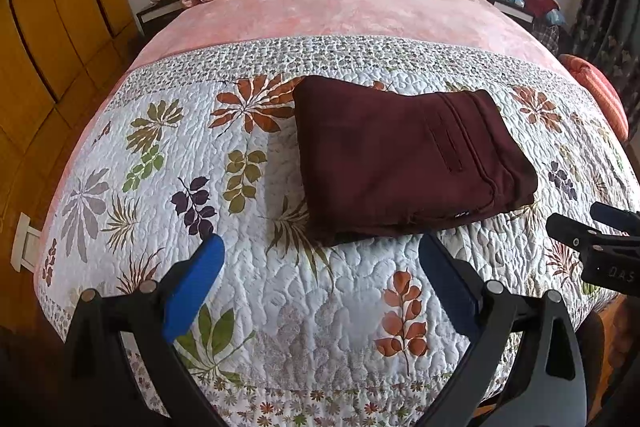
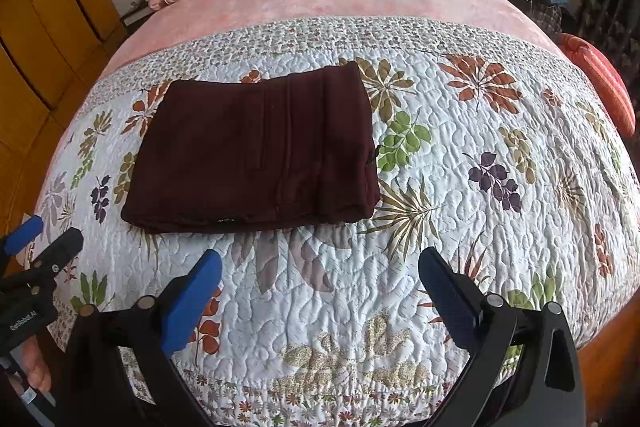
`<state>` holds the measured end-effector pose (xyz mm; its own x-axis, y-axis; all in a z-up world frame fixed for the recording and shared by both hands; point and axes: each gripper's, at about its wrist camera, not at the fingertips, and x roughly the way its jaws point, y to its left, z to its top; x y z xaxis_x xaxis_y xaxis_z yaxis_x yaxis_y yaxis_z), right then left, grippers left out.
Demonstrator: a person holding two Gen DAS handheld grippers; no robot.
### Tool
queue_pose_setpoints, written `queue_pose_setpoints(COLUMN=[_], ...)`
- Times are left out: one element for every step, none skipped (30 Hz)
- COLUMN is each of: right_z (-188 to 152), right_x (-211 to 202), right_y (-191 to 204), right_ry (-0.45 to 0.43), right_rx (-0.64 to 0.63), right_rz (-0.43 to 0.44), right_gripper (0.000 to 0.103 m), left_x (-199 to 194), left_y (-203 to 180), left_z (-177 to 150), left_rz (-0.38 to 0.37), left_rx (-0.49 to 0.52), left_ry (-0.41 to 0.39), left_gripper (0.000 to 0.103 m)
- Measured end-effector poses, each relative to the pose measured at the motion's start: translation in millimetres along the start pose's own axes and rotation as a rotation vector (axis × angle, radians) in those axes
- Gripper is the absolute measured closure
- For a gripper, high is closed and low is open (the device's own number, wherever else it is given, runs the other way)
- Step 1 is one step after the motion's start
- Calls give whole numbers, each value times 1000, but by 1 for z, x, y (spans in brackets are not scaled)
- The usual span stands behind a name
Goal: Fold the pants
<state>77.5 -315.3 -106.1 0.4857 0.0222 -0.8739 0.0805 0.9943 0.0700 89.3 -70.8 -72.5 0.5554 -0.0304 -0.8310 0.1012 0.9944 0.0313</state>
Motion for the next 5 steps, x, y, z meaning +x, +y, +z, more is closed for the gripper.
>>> queue_pose_setpoints(right_z=[-1,0,-1,-1,0], right_x=[0,0,-1,-2,-3], right_y=[0,0,-1,-1,0], right_ry=[0,0,-2,-4,-5], right_rx=[1,2,4,5,6], right_rz=[0,0,0,2,2], right_gripper=[4,4,4,4,4], left_x=[0,-1,-1,-2,-4], left_y=[0,1,1,0,0], left_z=[0,0,0,0,0], left_rz=[0,1,1,0,0], left_rx=[-2,-4,-4,-3,-1], left_ry=[1,1,0,-2,-5], left_gripper=[6,6,6,6,6])
